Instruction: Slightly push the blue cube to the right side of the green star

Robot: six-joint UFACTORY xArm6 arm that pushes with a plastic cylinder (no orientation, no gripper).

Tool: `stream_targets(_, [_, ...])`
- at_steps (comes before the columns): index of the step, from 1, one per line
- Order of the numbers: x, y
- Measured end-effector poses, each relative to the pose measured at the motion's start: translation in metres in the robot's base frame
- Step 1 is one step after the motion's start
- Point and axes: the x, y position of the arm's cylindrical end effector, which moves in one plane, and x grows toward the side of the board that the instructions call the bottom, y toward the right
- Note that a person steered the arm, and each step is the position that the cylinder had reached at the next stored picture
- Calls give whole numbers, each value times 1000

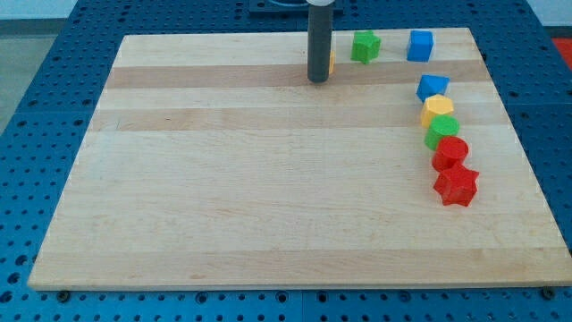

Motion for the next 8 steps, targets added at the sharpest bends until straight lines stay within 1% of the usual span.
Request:
stream_targets(1, [-30, 2])
stream_targets(2, [-26, -4])
stream_targets(3, [29, -13])
stream_targets(4, [27, 28])
stream_targets(5, [-27, 92])
stream_targets(6, [-27, 177])
stream_targets(7, [-9, 200])
stream_targets(8, [20, 211])
